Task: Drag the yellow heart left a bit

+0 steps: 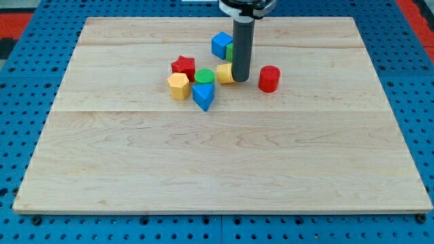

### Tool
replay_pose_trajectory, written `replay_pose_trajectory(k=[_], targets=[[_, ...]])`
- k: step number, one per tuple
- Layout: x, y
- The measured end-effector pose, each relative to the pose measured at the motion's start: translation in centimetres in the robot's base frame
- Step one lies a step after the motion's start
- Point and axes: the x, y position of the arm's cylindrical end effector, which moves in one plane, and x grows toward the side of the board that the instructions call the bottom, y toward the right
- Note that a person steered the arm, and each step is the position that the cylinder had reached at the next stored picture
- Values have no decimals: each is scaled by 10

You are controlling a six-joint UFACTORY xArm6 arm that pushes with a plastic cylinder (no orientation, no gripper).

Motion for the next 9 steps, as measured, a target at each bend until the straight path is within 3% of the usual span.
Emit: replay_pose_trajectory(k=[2,7,8,9], targets=[[1,-29],[1,-34],[13,-29],[62,2]])
